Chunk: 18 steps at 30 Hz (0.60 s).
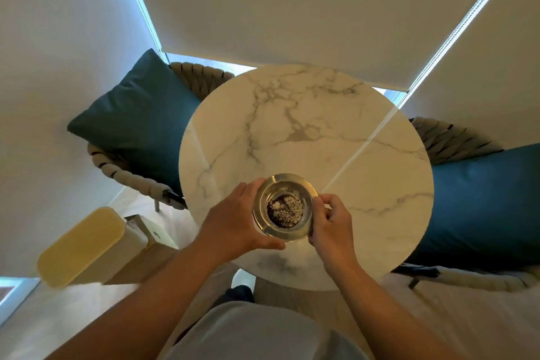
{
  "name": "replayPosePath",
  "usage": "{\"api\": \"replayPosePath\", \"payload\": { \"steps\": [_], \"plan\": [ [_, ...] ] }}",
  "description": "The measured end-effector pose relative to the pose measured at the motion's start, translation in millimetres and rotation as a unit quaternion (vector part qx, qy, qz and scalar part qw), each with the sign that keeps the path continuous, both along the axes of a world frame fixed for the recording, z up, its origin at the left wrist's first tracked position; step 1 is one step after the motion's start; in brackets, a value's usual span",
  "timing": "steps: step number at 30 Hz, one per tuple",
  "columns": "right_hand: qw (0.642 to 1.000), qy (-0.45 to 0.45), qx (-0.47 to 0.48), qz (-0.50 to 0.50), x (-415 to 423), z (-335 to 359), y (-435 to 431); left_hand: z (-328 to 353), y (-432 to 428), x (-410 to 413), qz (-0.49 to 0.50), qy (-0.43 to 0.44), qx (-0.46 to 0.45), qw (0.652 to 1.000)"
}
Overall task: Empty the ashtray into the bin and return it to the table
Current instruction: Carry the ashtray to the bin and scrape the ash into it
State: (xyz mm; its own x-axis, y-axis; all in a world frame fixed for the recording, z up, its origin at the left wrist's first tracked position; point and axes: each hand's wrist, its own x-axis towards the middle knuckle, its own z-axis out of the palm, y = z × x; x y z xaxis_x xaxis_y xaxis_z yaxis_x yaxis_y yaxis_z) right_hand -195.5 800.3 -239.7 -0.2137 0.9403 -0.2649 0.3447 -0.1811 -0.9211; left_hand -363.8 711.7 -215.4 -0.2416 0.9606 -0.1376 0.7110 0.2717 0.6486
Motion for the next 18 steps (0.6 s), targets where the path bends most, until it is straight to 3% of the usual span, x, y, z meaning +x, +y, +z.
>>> {"api": "replayPosePath", "payload": {
  "steps": [5, 10, 18],
  "plan": [
    [0.994, 0.068, -0.074, 0.045, 21, 7, -21, -1, -42, 33, 0.064, -0.022, 0.005, 0.998],
    [0.982, 0.073, -0.091, 0.147, 18, 10, -50, -1, -98, 48, 0.164, -0.024, 0.015, 0.986],
    [0.933, 0.041, -0.085, 0.348, -31, 14, -115, -6, -195, 35, 0.324, 0.010, 0.008, 0.946]
  ]
}}
